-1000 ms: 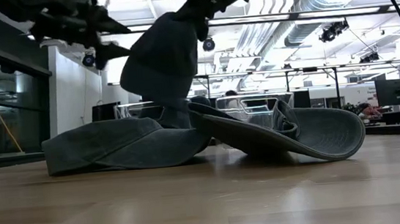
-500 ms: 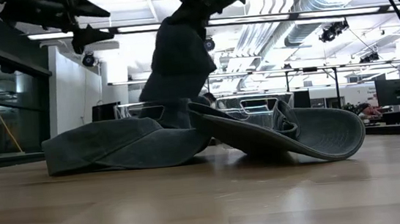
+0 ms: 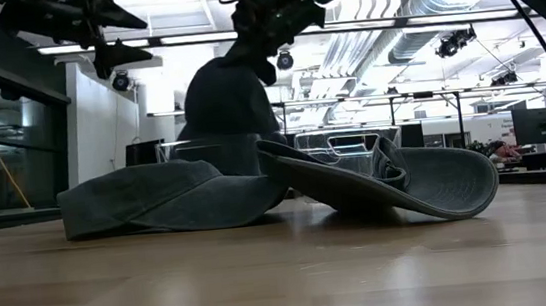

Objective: Pick & Place hat
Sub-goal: Put the blue cap into the left transparent bin

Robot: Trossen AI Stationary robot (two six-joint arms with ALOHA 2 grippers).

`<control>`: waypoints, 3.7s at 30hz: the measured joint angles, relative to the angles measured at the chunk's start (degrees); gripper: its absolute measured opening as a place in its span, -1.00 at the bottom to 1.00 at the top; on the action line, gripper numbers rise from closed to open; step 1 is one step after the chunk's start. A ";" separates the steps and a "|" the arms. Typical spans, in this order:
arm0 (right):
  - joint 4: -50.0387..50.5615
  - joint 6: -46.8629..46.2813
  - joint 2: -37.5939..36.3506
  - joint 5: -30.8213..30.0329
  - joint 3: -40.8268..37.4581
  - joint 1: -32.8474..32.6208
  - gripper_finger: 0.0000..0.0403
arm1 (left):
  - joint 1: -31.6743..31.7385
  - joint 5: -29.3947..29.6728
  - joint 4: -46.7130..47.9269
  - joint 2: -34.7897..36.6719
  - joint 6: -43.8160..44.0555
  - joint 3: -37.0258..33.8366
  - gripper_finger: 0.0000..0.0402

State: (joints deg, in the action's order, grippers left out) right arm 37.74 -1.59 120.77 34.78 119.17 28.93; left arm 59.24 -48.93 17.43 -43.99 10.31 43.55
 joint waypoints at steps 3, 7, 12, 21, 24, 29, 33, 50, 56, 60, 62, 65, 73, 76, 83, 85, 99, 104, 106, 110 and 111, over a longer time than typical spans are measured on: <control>0.07 -1.02 0.00 -2.90 0.00 0.02 -0.87 | 0.00 0.00 0.70 0.00 0.00 0.00 0.36; -0.01 -1.32 0.27 -3.32 0.00 -0.12 -0.87 | 0.00 -0.12 0.82 0.00 0.04 0.00 0.36; -0.48 -2.72 1.65 -6.23 0.00 -0.81 -0.87 | 0.00 -1.22 0.78 0.00 0.44 0.00 0.36; -0.89 -3.53 4.61 -16.36 0.00 -0.79 -0.87 | 0.00 -1.64 0.77 0.11 0.75 0.00 0.36; -1.27 -4.53 4.92 -16.60 0.00 -0.26 -0.87 | 0.00 -1.65 0.78 0.11 0.92 0.00 0.36; -1.07 -4.48 5.63 -20.22 0.00 0.10 -0.87 | 0.00 -1.64 0.83 0.11 0.92 0.00 0.36; -2.46 -5.40 6.11 -20.80 0.00 0.82 -0.87 | 0.00 -1.64 1.09 0.11 0.92 0.00 0.36; -3.23 -9.96 7.74 -21.32 0.00 -0.07 -0.35 | 0.00 -1.58 4.85 0.11 0.41 0.00 0.36; -5.57 -10.42 6.58 -23.68 0.00 -0.07 -0.23 | 0.00 -1.51 5.33 0.11 0.02 0.00 0.36; -5.82 -9.82 5.19 -24.43 0.00 0.02 -0.21 | 0.00 -1.49 5.75 0.11 0.00 0.00 0.36; -5.66 -9.67 4.87 -24.54 0.00 0.11 -0.21 | 0.00 -1.47 6.02 0.12 0.00 0.00 0.36; -5.58 -9.55 4.50 -23.91 0.00 0.09 -0.20 | 0.00 -1.46 6.42 0.11 0.00 0.00 0.36; -5.68 -11.29 4.35 -22.07 0.00 -0.09 -0.41 | 0.00 -1.51 6.56 0.11 0.00 0.00 0.36; -5.64 -11.38 4.36 -21.94 0.00 -0.07 -0.58 | -0.02 -1.53 6.75 0.11 0.00 0.00 0.36; -5.00 -9.85 4.35 -20.60 0.00 -0.14 -0.91 | -0.01 -1.55 6.77 0.11 0.00 0.00 0.36; -5.01 -9.42 4.36 -19.82 0.00 -0.20 -0.93 | -0.01 -1.55 6.77 0.11 0.00 0.00 0.36; -3.40 -10.49 -0.34 -24.71 0.03 0.39 0.03 | -0.01 -1.61 6.77 0.11 0.00 0.00 0.36; -2.69 -12.19 -1.86 -25.55 0.13 -2.30 -0.01 | -0.02 -1.60 6.76 0.11 0.00 0.00 0.36; -0.58 -11.46 -1.84 -27.09 0.13 -4.59 -0.13 | 0.00 -1.62 6.75 0.11 0.00 0.00 0.36; 1.53 -9.44 -1.73 -31.18 -0.02 -8.18 -0.60 | 0.00 -1.61 6.75 0.11 0.00 0.00 0.36; 1.30 -8.73 -1.75 -32.73 0.00 -8.75 -0.76 | 0.00 -1.57 6.75 0.11 -0.06 0.00 0.36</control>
State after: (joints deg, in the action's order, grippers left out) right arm 39.03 -10.32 119.02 2.05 119.17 20.18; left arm 59.24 -50.49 24.18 -43.88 10.25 43.55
